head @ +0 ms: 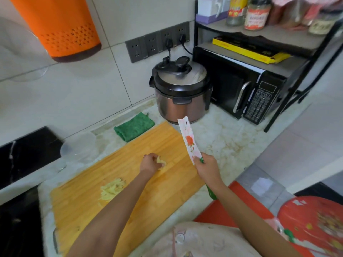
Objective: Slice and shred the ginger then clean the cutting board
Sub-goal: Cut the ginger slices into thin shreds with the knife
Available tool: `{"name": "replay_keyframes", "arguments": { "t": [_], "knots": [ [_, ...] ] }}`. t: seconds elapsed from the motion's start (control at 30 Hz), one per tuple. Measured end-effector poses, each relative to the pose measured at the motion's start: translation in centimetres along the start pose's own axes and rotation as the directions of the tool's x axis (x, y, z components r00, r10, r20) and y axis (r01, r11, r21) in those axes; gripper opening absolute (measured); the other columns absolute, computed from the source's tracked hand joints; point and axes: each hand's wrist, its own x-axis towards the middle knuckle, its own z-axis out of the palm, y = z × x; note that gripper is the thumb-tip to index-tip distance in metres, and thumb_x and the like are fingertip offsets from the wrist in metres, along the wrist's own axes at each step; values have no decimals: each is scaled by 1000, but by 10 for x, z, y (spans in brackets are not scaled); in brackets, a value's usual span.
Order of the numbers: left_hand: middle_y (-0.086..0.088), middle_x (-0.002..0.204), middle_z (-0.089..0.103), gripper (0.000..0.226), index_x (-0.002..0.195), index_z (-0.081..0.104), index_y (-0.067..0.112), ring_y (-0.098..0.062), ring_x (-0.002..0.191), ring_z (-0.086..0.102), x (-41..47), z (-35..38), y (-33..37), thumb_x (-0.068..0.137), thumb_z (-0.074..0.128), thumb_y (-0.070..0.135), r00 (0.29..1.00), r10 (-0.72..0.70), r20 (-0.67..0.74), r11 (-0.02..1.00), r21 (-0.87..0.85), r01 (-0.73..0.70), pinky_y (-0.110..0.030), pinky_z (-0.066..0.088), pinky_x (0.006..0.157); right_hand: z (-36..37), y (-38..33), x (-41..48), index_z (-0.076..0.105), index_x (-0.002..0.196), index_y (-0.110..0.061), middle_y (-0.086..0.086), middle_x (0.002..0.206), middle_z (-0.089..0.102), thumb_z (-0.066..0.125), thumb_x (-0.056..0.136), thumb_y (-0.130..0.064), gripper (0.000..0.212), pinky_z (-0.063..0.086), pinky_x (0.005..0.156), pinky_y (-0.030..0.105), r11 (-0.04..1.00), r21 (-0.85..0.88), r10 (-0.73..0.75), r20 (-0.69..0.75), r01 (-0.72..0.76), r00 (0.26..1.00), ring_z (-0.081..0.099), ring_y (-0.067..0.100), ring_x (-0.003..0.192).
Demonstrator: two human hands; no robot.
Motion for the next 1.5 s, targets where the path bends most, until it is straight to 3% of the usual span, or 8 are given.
{"name": "replay_keyframes", "arguments": {
  "t": [0.33,0.47,0.57,0.7,0.8,0.97,1.2,1.5],
  "knots": [
    [3,74,45,36,72,39,22,-20,74,44,-11,5,0,85,71,13,994,108,-29,980,-168,-111,-30,31,62,4,-9,-15,64,82,-9,-5,58,51,50,95,-16,20,31,49,28,997,-63,-40,85,46,996,44,16,54],
    [-4,81,54,12,85,55,16,-20,75,51,-33,-7,19,91,63,11,980,160,-114,852,-485,-196,-26,43,60,7,-18,-22,46,125,-38,-17,85,57,47,97,-23,32,46,58,36,995,58,-91,109,85,990,52,11,64],
    [-2,91,63,7,100,62,14,-12,76,60,-57,-25,38,94,58,12,968,193,-163,746,-616,-253,-16,46,51,10,-21,-17,35,124,-53,1,63,46,40,99,-23,39,36,48,43,979,122,-181,124,166,976,41,21,51],
    [3,87,64,16,108,64,11,2,64,58,-82,-50,52,94,57,7,922,288,-260,716,-580,-388,-15,40,49,8,-47,-6,55,114,-41,-13,65,53,38,102,-25,26,36,54,28,964,110,-261,212,242,942,44,13,52],
    [1,84,64,21,111,65,9,1,61,56,-92,-71,60,92,59,4,878,354,-321,718,-508,-476,-14,40,50,14,-74,0,60,106,-31,-17,99,62,52,96,-31,14,40,73,11,944,140,-323,229,297,918,55,-6,88],
    [10,83,66,25,107,65,16,2,63,57,-101,-113,74,86,65,2,801,411,-436,709,-399,-581,-20,45,63,28,-113,15,61,86,-31,-5,86,63,59,92,-27,7,42,73,22,906,158,-421,220,394,880,54,0,80],
    [-5,90,68,39,104,52,20,-8,66,63,-113,-166,95,79,72,-3,772,148,-618,567,-587,-579,-19,51,61,41,-180,16,60,78,-27,8,80,61,59,91,-17,16,41,68,23,819,271,-565,222,506,795,54,12,74],
    [-2,73,64,7,83,64,10,-5,62,61,-125,-211,106,87,66,4,654,26,-756,522,-547,-654,-19,51,65,55,-244,9,59,77,-16,0,71,53,58,89,-8,14,36,56,13,758,381,-599,88,529,796,46,-2,59]
  ]
}}
